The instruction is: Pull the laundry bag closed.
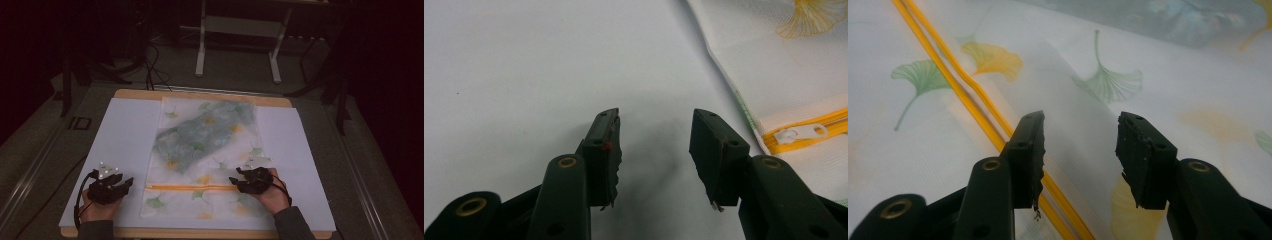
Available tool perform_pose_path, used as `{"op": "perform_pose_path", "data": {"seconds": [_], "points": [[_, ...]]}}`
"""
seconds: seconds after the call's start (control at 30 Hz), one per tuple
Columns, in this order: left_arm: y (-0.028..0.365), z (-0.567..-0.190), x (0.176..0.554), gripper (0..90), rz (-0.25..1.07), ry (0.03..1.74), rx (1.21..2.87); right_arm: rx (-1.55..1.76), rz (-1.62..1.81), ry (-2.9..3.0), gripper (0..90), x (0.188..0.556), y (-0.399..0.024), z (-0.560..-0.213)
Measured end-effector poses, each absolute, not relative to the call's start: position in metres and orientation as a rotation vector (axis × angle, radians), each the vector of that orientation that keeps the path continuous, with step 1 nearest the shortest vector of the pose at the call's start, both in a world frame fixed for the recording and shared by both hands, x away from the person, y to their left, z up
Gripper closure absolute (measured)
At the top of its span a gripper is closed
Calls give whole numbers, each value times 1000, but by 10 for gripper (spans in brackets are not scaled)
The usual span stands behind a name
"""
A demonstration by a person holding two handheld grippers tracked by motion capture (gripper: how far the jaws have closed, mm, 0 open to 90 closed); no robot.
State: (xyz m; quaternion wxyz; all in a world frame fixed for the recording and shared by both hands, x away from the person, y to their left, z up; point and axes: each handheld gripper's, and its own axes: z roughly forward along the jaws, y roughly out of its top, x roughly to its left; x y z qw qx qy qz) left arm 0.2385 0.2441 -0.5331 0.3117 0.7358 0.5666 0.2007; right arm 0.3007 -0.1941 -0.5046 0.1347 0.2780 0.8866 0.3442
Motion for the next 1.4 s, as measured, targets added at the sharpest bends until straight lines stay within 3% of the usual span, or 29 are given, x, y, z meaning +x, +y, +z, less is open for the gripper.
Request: {"op": "perform_pose_path", "data": {"seconds": [1.1, 1.4], "points": [[242, -532, 239, 524, 512, 1485, 1951, 608, 1052, 2695, 575, 310, -115, -507], [242, -532, 239, 563, 512, 1476, 1952, 543, 1072, 2725, 571, 311, -95, -510]]}}
